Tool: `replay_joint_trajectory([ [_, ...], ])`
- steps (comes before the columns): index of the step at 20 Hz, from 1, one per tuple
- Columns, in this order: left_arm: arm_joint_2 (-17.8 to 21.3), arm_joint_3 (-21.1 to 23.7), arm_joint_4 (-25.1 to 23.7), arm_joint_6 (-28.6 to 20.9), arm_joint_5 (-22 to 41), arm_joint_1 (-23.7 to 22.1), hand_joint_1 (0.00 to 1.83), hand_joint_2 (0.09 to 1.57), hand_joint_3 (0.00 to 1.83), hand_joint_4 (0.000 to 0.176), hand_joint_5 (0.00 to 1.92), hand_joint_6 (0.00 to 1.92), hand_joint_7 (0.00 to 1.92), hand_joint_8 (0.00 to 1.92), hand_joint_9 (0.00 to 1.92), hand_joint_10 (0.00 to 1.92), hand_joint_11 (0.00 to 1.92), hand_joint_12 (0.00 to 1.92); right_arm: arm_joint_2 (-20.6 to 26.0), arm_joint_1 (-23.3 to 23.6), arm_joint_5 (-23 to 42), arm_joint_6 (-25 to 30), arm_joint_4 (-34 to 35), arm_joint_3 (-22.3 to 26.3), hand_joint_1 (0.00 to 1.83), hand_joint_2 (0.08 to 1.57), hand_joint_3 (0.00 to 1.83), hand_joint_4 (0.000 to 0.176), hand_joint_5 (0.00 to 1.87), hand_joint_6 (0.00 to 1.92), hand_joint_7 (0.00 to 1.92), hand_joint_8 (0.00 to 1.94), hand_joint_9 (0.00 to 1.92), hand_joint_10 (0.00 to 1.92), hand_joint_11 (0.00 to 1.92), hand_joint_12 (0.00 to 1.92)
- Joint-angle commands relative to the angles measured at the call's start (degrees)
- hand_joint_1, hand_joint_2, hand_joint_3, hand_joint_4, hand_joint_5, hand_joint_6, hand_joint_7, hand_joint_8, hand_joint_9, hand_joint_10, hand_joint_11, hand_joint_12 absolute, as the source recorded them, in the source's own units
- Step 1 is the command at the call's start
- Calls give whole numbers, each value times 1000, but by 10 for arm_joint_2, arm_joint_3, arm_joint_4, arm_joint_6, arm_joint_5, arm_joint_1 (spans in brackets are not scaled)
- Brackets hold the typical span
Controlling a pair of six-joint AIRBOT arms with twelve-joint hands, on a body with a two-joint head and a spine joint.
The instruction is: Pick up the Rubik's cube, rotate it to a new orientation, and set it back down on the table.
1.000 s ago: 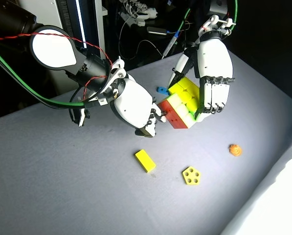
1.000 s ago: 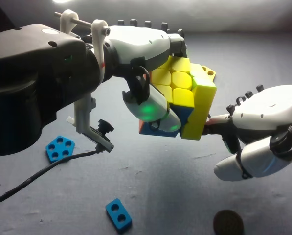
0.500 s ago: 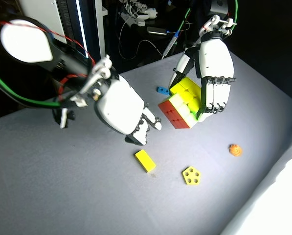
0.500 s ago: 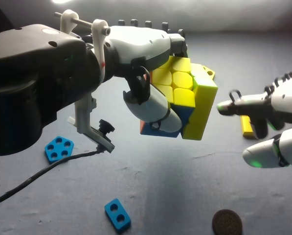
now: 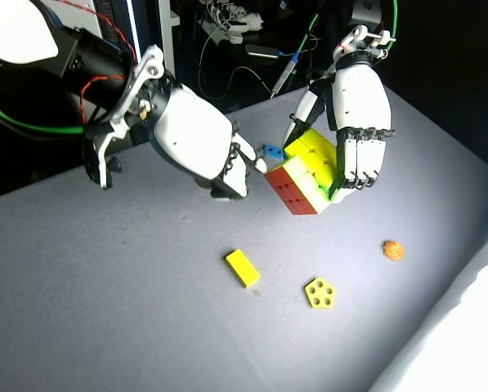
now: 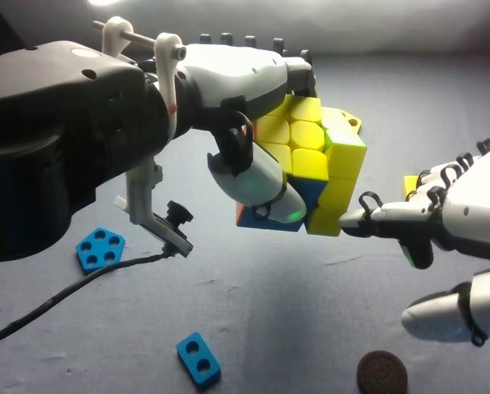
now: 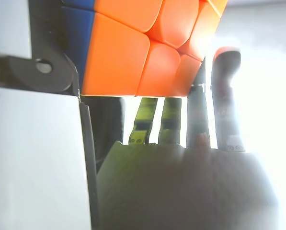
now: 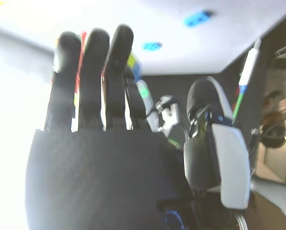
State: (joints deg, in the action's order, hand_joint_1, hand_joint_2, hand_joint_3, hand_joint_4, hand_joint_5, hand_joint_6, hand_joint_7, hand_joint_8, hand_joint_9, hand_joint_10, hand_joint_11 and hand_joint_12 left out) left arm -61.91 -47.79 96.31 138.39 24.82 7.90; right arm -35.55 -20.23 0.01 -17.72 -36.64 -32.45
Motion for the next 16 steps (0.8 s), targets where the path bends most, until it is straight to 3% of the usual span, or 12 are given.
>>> replay_joint_trajectory([
  [1,4,0,-24,-4,-5,-12,1013,1418,0,9,463,1713,497,1848,396,1921,394,1921,3,3,44,-4,2,4,182,1248,0,0,94,8,438,1117,385,1687,263,1921],
  [4,4,0,-24,-4,-5,-11,1016,1414,0,14,475,1706,496,1839,400,1921,391,1921,-3,5,43,-8,2,5,189,1243,0,0,85,4,429,1119,371,1688,212,1921],
  [6,4,0,-24,-4,-5,-11,1014,1419,1,3,469,1698,486,1872,388,1921,388,1921,-23,11,15,-18,2,3,213,1234,0,0,80,1,439,1119,383,1680,214,1921],
  [9,4,-1,-24,-4,-5,-11,1016,1417,0,5,471,1697,495,1860,411,1921,404,1921,-71,14,-15,3,2,-33,178,1250,2,0,78,0,396,1134,355,1678,244,1921],
  [13,5,-1,-24,-4,-5,-11,1012,1418,0,13,476,1710,484,1856,380,1921,394,1921,-86,26,-21,19,2,-51,142,1257,3,0,69,1,424,1118,362,1678,239,1921],
  [16,5,-1,-24,-4,-5,-11,1012,1422,1,2,469,1701,477,1884,387,1921,394,1921,-86,29,-13,19,2,-53,137,1259,3,0,85,8,433,1125,374,1687,231,1921],
])
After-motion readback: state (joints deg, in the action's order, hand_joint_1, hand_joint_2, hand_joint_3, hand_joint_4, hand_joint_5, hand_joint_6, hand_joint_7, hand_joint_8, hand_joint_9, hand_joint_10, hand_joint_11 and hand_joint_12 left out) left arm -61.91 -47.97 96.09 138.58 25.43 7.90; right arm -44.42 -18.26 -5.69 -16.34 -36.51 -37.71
